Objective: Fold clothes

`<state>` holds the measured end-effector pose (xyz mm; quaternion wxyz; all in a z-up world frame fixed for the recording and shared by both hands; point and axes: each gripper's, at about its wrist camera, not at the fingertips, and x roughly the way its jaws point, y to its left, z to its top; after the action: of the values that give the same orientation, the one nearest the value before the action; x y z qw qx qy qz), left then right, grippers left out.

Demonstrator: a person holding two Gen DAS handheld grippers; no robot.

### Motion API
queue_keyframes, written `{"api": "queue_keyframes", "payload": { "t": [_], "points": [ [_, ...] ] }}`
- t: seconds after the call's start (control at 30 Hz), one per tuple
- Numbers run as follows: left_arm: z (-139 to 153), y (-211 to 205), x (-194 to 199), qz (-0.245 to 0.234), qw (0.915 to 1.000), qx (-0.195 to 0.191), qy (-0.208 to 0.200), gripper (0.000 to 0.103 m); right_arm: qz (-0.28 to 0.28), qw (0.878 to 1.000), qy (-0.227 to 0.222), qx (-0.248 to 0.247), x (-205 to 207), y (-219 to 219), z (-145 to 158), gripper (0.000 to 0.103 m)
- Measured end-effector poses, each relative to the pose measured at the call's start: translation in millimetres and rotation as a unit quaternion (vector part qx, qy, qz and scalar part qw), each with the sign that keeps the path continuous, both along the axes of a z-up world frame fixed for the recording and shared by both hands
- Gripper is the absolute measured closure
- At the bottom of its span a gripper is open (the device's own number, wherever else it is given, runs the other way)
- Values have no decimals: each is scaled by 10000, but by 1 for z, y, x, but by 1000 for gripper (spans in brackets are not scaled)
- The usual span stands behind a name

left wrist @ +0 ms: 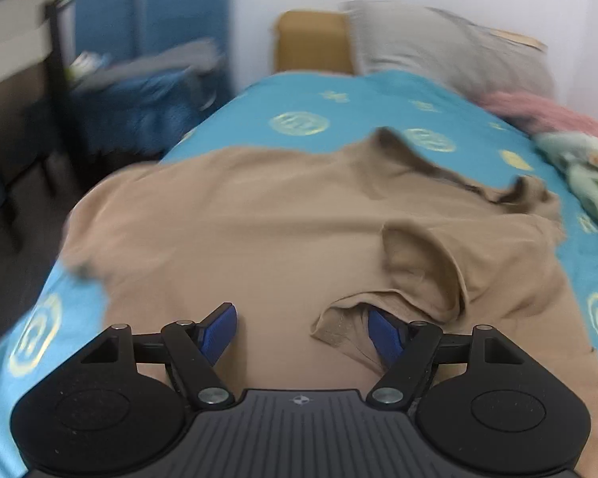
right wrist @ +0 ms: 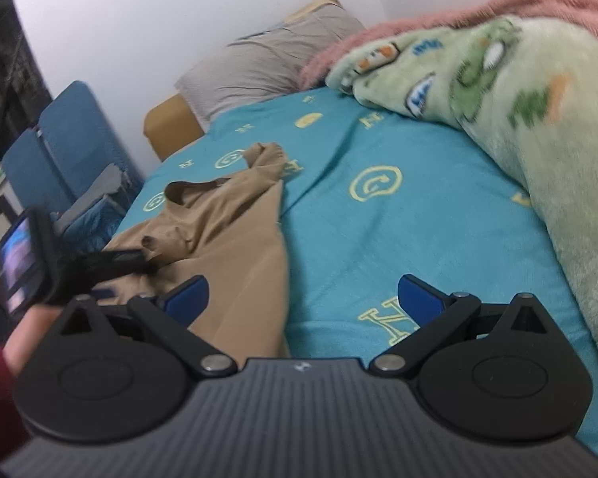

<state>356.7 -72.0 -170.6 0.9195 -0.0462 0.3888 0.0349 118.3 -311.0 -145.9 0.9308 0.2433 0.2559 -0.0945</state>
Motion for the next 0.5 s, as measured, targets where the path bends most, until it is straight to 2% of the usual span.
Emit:
{"api": "queue_keyframes", "payload": {
  "t": [0.03, 0.17, 0.27, 0.37, 0.5],
  "points": [
    [0, 9, -3, 16, 9998, -193, 35, 28, -28, 10000, 14, 35, 0, -1, -1, 0],
    [8, 21, -3, 74, 9995, -266, 176, 28, -59, 9999, 15, 80, -2, -1, -1, 0],
    [25, 27, -5, 153, 9986, -507, -29, 30, -10, 10000, -13, 25, -6, 3, 2, 0],
    [36, 36, -1, 213, 9940, -1059, -163, 25, 73, 10000, -37, -20, -7, 6, 4, 0],
    [32, 51, 27, 246, 9766, -2134, 101, 22, 170, 9998, -38, -39, -7, 10, 5, 0]
  ]
}}
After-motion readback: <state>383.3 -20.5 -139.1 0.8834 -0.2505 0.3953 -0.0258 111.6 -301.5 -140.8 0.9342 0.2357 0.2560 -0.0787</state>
